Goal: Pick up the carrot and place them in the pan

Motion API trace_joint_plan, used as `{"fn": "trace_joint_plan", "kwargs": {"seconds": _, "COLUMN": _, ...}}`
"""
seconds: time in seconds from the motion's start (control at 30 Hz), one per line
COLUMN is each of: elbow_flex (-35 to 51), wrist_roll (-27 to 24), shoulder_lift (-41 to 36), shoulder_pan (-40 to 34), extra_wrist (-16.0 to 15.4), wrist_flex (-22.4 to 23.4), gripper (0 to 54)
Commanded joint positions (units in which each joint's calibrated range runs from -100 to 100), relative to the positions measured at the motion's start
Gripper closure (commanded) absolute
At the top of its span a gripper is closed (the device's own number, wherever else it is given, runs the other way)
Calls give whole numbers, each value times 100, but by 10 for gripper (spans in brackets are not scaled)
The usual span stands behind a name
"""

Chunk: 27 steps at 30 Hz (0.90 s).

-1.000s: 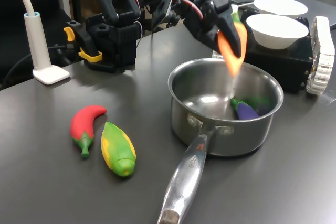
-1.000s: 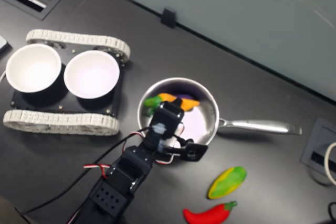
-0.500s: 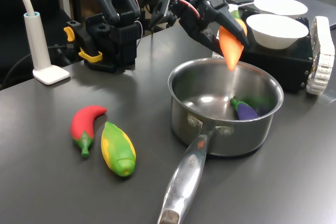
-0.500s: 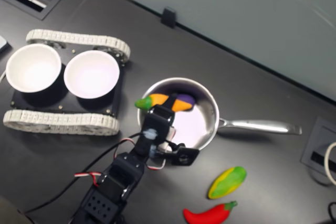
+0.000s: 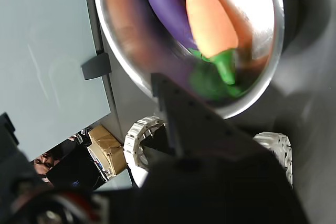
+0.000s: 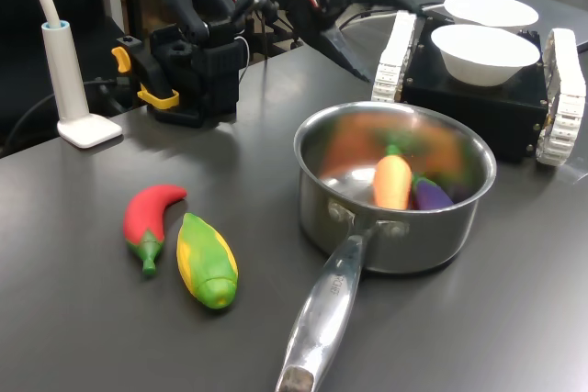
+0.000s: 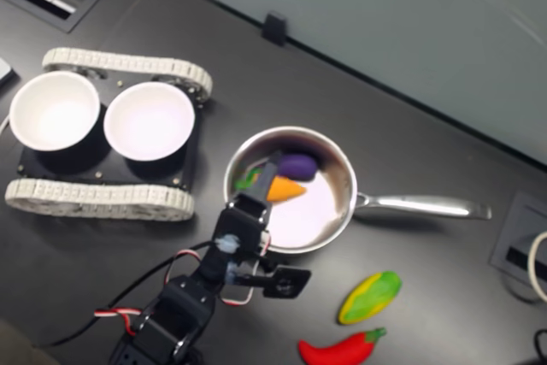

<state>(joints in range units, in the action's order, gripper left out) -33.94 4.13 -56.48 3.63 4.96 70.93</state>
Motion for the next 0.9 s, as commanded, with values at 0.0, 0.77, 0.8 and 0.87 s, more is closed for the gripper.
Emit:
{"fn": "trace_joint_plan", "kwargs": {"seconds": 0.0, "elbow_flex": 672, "wrist_roll": -24, "shoulder_lift": -362, "shoulder_pan": 176, "extra_wrist": -84, "wrist_flex": 220, "gripper": 78}}
{"fn": "trace_joint_plan", "kwargs": {"seconds": 0.77, "elbow_flex": 618, "wrist_roll": 78, "shoulder_lift": -2176, "shoulder_pan": -168, "extra_wrist": -76, "wrist_flex": 41, "gripper": 516}}
{"fn": "trace_joint_plan", "kwargs": {"seconds": 0.8, "elbow_flex": 581, "wrist_roll": 54, "shoulder_lift": -2260, "shoulder_pan": -202, "extra_wrist": -76, "wrist_flex": 67, "gripper": 529}}
{"fn": "trace_joint_plan", "kwargs": {"seconds": 0.87, "elbow_flex": 536, "wrist_roll": 59, "shoulder_lift": -2429, "shoulder_pan": -317, "extra_wrist": -76, "wrist_flex": 195, "gripper": 534}}
